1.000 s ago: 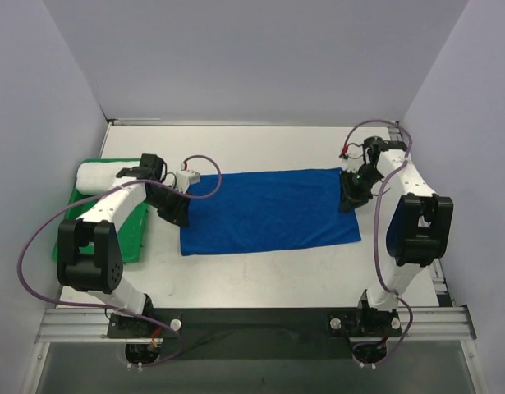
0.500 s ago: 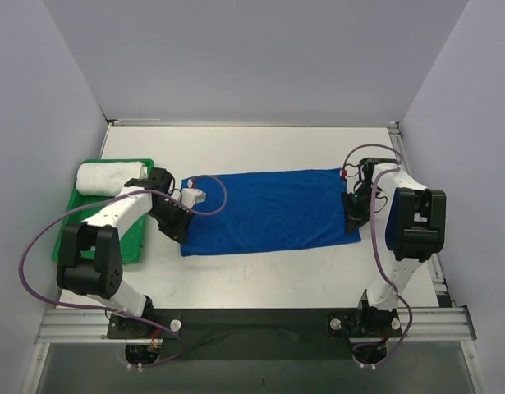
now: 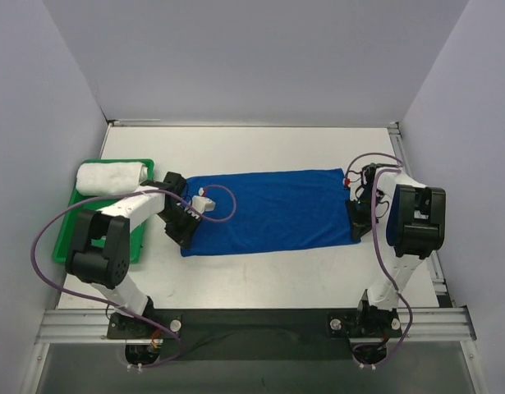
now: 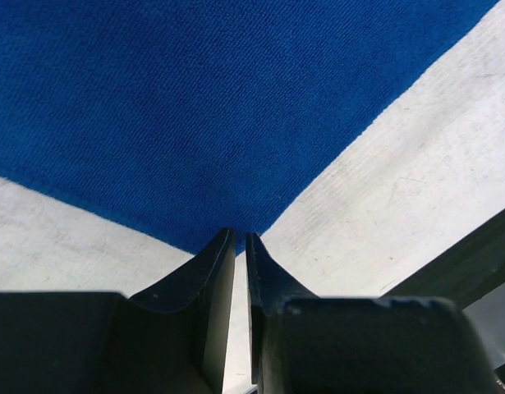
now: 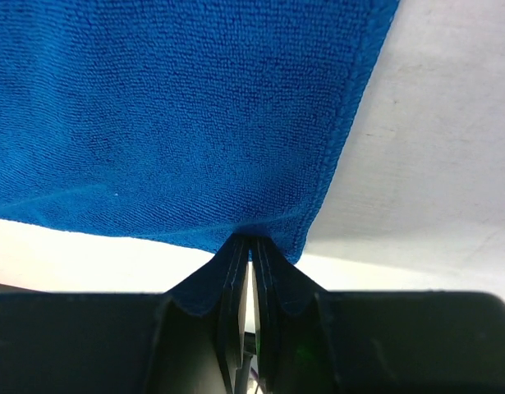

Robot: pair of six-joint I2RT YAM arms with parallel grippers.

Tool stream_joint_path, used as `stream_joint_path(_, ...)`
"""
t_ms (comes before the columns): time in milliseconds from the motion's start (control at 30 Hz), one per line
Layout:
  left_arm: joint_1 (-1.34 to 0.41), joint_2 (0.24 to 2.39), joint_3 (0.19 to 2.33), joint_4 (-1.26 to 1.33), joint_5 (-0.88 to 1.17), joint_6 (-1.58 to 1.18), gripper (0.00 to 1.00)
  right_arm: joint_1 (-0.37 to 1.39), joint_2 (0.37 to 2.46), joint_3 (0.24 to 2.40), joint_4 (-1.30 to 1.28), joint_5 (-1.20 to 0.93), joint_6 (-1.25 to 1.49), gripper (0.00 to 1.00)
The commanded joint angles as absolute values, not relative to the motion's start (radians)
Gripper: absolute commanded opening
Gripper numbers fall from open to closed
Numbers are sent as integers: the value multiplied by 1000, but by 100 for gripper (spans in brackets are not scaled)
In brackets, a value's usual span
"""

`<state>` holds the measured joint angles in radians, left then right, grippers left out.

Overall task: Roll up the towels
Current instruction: Flatten the towel

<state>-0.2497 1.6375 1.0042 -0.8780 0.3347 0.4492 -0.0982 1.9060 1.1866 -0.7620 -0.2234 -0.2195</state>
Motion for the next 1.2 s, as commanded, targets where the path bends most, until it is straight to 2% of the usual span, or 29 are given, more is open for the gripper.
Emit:
stream_joint_path(0,-278,1675,994,-857,258,462,22,-97,1947,1175,-787,-172,-244,9)
stream_joint_path(133,-279,1706,973,-862,209,469,21,-94,1976,1161,-784,-124,-253,9)
stream_joint_path(367,-252,1697,928,-897,143,535,21,-81,1960,1149,-857,-94,-278,17)
stream_joint_path(633,-249,1686,931,-926,146,566,21,-72,1928,1077,-890,-41,-304,20)
stream_joint_path(767,-249,1678,930,-939,155,587,22,-69,1884,1034,-907,-96,-305,22)
stream_joint_path(800,-249,1675,931,-945,166,588,22,-69,1878,1031,-914,-115,-305,26)
stream_joint_path(967,-250,1629,979,-992,285,600,36,-69,1810,1072,-937,-224,-313,38)
stream_joint_path(1000,-250,1618,994,-1009,301,600,43,-74,1798,1118,-949,-257,-313,43)
stream_joint_path(1067,-249,1594,1052,-1032,346,610,49,-78,1764,1176,-968,-302,-321,48)
stream_joint_path(1100,-249,1589,1077,-1054,353,614,55,-86,1755,1249,-983,-317,-321,54)
stream_joint_path(1167,-239,1589,1165,-1068,380,620,60,-98,1741,1326,-994,-357,-324,58)
